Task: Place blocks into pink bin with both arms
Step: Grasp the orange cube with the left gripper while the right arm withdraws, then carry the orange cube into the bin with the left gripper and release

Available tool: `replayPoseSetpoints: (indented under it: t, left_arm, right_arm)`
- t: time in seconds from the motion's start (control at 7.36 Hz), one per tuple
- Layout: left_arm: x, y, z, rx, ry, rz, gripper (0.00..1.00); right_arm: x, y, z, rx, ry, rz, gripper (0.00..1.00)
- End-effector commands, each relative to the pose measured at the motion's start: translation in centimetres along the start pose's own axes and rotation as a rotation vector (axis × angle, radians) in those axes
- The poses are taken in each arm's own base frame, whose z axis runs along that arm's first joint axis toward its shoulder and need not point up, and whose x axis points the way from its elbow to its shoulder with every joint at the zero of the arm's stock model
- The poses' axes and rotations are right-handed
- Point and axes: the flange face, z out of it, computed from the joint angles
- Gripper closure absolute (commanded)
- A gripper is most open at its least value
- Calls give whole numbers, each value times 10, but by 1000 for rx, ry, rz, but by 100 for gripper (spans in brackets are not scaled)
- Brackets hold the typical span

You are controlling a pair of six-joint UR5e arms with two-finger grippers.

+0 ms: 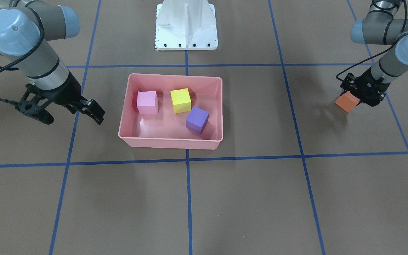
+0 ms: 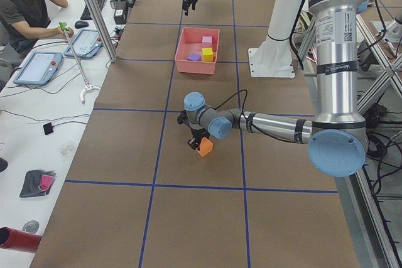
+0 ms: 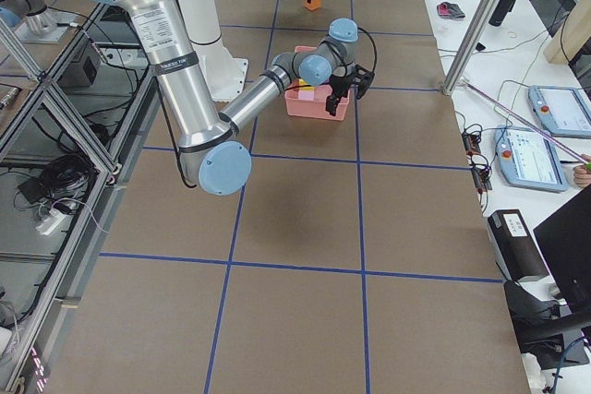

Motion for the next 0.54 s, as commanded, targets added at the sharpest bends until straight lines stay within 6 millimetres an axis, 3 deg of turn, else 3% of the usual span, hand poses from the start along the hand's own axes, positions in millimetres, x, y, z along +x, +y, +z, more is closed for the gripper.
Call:
replayPoseSetpoints:
  t: [0.0,0.14,0.27,0.41]
  left_arm:
    - [50,-64,-45,71,98,-170,100]
    - [94,-131,-89,117,134,-299,100]
    - [152,-190,-122,116,198,-378,100]
    - [207,-236,-149,124,244,-442,100]
  right_arm:
    - [42,-25,2,2,32,-56,0]
    - [69,-41,0,-9,46,-106,0]
    - [90,-50,1,-23,58,-149,0]
    - [102,-57,5,-24,74,-157,0]
